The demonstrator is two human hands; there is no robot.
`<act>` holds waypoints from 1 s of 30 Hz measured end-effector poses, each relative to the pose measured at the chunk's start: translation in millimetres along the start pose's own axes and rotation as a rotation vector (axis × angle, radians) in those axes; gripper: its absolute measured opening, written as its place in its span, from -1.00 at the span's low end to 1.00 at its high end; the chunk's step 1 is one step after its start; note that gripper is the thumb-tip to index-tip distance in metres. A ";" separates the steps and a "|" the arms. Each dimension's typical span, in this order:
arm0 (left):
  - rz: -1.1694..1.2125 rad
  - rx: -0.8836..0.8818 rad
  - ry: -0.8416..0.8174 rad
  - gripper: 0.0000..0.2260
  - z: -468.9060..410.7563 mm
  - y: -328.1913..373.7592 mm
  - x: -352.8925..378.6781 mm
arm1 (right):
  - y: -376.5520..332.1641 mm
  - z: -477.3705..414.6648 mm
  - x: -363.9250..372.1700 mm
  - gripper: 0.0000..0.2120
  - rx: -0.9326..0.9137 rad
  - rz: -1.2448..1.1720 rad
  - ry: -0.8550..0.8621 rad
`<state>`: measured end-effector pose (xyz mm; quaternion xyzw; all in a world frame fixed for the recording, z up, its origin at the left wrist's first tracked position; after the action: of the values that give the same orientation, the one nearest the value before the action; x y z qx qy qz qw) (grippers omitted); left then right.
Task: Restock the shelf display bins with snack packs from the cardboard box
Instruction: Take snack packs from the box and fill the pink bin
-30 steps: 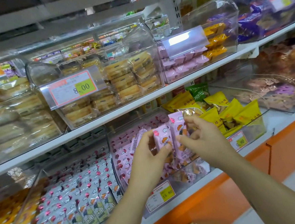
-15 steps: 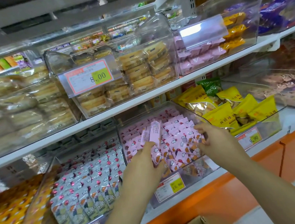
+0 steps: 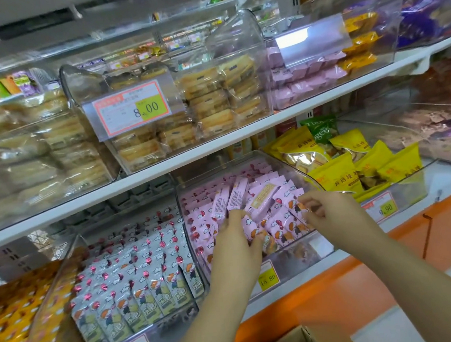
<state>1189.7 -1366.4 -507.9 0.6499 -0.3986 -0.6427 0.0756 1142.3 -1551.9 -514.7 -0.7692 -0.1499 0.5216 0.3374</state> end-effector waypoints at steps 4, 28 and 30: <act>-0.042 0.050 -0.014 -0.60 -9.4 13.8 7.4 | 8.0 -0.4 -12.5 -0.72 0.006 0.010 0.046; -0.139 0.044 -0.321 -0.53 -26.7 0.9 37.3 | -9.7 -2.5 -1.4 -0.88 -0.160 0.824 -0.009; -0.126 0.052 -0.278 -0.51 -27.7 3.7 34.5 | -9.6 -3.3 -4.5 -0.86 -0.163 0.716 0.027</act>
<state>1207.9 -1401.6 -528.0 0.5802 -0.3800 -0.7194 -0.0379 1144.6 -1548.7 -504.4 -0.8041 0.0922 0.5827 0.0731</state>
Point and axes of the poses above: each hand's wrist, its own z-axis away from the middle knuckle, its own x-axis out of the palm, y = z × x, the point moved 8 cm from there along -z, towards the middle knuckle, and after that the axes turned 5 degrees about -y, right-handed, at the moved point
